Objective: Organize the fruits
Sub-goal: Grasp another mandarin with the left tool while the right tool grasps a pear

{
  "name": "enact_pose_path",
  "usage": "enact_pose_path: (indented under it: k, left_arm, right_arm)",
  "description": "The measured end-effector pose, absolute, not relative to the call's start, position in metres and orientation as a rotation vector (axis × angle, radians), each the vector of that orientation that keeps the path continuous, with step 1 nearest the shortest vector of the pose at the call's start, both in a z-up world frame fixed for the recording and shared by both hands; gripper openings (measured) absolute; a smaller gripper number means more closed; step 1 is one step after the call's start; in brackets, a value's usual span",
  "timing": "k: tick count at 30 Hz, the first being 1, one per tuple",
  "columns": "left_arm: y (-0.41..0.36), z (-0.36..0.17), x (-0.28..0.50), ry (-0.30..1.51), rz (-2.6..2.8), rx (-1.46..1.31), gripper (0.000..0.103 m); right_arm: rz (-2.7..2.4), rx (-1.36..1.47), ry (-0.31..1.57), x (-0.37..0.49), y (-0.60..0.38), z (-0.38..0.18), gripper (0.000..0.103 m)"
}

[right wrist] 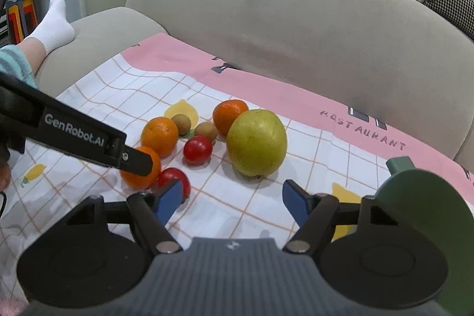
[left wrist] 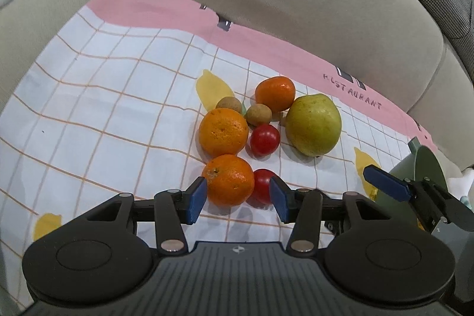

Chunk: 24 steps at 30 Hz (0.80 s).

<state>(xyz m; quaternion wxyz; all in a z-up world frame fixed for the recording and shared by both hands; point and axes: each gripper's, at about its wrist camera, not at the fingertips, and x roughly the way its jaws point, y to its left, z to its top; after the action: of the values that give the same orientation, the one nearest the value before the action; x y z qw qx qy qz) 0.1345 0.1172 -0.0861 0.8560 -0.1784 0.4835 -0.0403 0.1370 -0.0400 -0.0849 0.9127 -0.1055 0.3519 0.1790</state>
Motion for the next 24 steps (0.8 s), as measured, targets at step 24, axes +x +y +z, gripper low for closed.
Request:
enact_pose_path:
  k: [24]
  left_arm:
    - [0.126,-0.101,0.145,1.089,-0.043,-0.419,0.05]
  right_arm:
    - [0.303,-0.165,0.721,0.202,-0.035,-0.104,0.062]
